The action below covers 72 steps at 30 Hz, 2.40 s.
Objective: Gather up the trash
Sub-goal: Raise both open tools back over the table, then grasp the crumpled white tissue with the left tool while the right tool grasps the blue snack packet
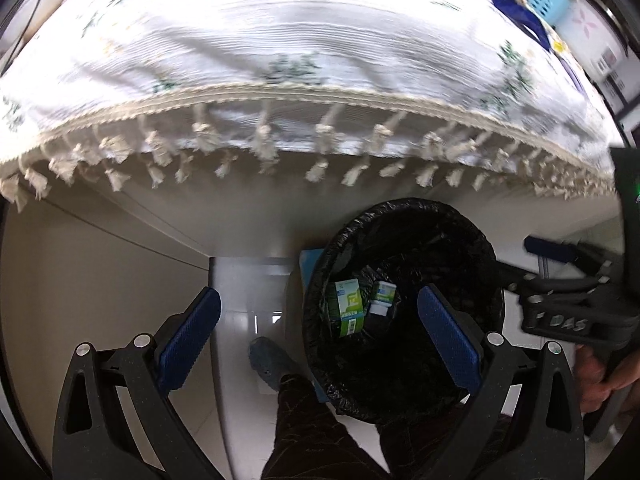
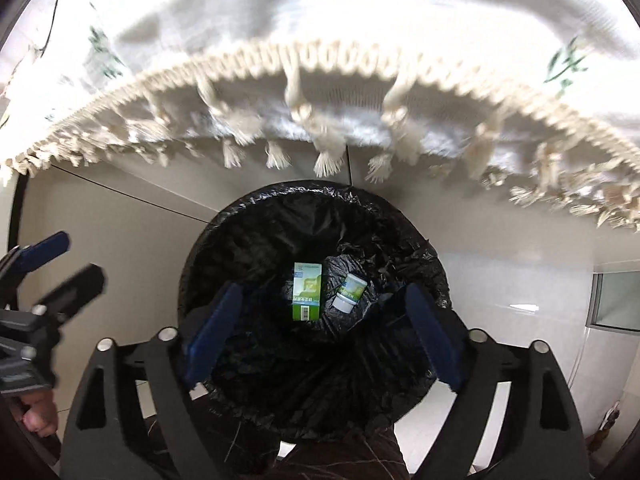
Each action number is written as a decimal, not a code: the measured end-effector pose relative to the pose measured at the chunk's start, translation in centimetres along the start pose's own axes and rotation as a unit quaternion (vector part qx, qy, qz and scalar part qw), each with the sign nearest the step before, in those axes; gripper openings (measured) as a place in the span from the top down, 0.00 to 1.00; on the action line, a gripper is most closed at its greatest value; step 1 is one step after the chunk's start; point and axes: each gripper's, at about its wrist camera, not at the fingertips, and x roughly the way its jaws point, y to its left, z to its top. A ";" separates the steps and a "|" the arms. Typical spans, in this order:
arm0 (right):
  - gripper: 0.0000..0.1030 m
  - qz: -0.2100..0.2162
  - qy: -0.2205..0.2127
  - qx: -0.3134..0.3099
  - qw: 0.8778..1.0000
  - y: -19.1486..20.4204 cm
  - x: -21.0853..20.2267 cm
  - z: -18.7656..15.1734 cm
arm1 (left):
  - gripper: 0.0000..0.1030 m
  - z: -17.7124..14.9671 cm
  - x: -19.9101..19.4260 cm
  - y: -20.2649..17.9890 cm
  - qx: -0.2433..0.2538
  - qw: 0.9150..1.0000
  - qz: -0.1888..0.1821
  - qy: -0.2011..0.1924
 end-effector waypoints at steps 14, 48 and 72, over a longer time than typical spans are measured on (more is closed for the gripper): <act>0.09 -0.022 -0.068 -0.004 0.997 -1.5 -11.2 1.9 | 0.06 2.4 -7.1 -1.4 0.005 0.999 -0.011 -0.031; 0.09 -0.030 -0.143 0.016 0.989 -5.5 -17.9 12.6 | 0.06 16.3 -10.5 -3.1 -0.003 0.998 0.012 -0.065; 0.31 -0.019 -0.072 0.051 0.996 -6.4 -10.8 19.9 | 0.40 21.7 -3.9 -3.5 -0.024 0.999 0.036 -0.002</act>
